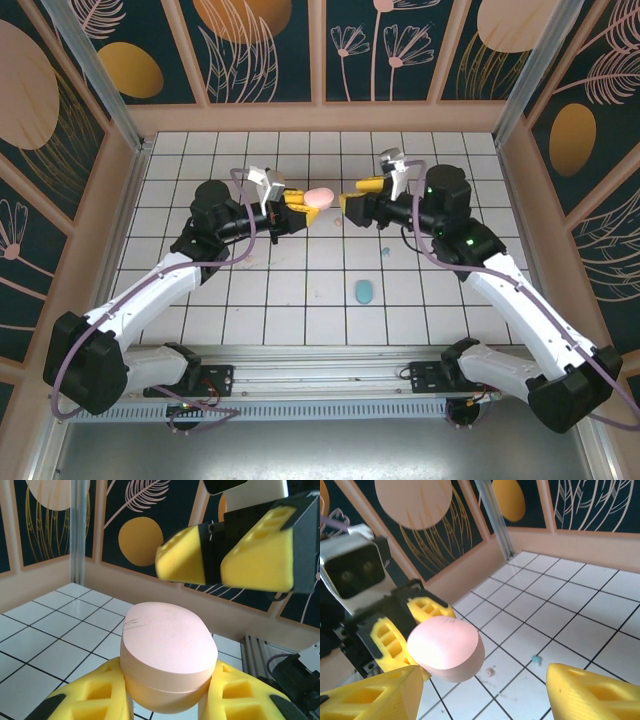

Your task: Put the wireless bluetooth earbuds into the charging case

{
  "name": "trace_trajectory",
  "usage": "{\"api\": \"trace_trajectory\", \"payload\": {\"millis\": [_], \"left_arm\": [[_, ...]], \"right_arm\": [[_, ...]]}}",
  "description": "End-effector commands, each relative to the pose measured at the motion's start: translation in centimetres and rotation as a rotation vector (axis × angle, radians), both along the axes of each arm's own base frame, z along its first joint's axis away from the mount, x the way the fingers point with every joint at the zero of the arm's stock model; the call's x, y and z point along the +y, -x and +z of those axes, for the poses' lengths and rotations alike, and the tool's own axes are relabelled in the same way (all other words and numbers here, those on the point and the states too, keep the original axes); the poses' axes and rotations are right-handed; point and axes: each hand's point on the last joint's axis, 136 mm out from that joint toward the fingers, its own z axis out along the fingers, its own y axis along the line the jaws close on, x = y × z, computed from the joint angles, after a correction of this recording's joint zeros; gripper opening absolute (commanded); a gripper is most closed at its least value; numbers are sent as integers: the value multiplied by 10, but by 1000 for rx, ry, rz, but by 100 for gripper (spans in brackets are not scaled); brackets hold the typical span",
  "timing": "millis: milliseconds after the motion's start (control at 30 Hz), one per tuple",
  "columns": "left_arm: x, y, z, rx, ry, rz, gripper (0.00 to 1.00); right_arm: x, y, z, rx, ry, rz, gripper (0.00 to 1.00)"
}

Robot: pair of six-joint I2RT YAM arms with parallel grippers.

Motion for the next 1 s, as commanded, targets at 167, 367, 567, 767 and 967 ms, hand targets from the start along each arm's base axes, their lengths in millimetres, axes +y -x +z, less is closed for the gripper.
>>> {"api": "trace_trajectory", "payload": {"millis": [167,367,567,767,967], "left_arm": [[-3,7,8,7,13,-62,6],[-4,9,7,14,11,-78,6],[-4,12,9,14,14,-92,5],[-4,13,10,18,18,-100,5],[-4,12,10,16,16,-92,5]], "right_arm": [[27,10,-5,-56,81,116,64],[24,-5,0,-52,79,42,61],[27,-14,0,-29,85,19,59],[33,-13,3,-28,78,51,58],[31,11,0,-61,69,138,61]]}}
